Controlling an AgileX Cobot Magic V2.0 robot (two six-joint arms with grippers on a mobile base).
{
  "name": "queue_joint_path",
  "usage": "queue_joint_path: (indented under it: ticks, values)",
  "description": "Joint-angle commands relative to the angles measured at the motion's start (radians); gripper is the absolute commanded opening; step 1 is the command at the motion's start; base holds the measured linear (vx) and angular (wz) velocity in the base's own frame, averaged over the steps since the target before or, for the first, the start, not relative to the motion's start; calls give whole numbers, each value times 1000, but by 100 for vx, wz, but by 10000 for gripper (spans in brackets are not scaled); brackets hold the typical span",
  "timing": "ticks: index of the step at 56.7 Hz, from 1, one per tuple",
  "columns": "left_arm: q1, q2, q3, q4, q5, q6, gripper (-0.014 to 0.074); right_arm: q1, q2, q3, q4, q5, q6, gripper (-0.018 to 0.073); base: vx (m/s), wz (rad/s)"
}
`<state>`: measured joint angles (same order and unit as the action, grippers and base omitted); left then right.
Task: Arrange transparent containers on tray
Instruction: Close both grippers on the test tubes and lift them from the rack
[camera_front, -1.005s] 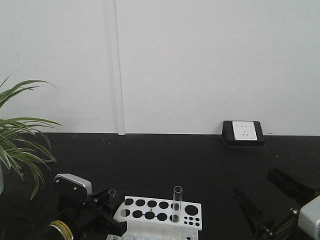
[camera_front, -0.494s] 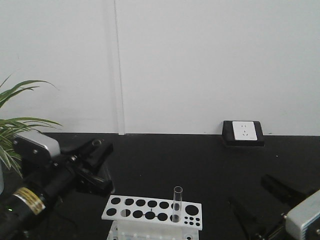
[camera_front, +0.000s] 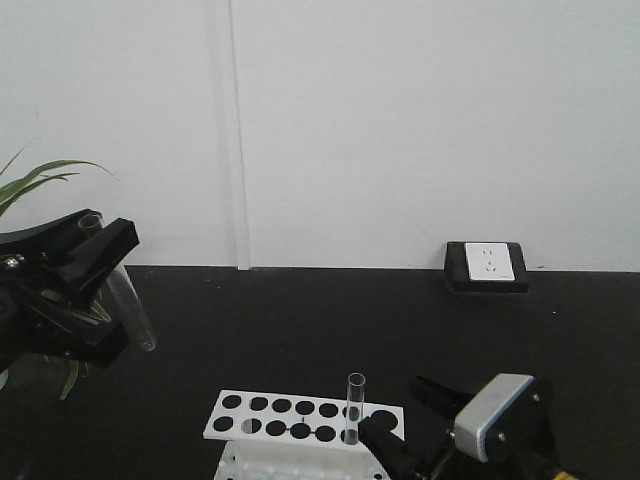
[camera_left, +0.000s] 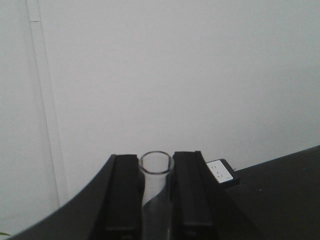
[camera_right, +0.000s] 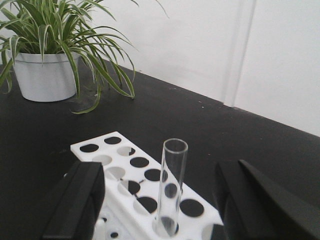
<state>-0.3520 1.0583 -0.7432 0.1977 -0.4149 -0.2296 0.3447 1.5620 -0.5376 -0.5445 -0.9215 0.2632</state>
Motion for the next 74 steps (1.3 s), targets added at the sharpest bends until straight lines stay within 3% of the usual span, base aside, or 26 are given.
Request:
queue_joint_path:
  ticks: [1,34,40,55,66,74]
  values:
    - [-6,-26,-31,-13,-43,-1,-1,1,26,-73,-19,-100,30,512,0,0]
    - [-6,-27,-30,-17,-17,-6,-1,1,268,-266,-38,-174,84,498,0,0]
    - [-6,-27,-30,-17,-16,-6,-1,1,275,-276,-39,-173,78,421,0,0]
    - [-6,-27,-30,-17,-15,-6,-1,1,275,-277,-39,-182,77,-12,0,0]
    - [-6,-27,-30,-25,11,-6,-1,1,236,-277,-39,-176,79,-13,0,0]
    - [-6,-27,-30,-25,74,-6,-1,1,126,-283,-35,-95,84,-13,0,0]
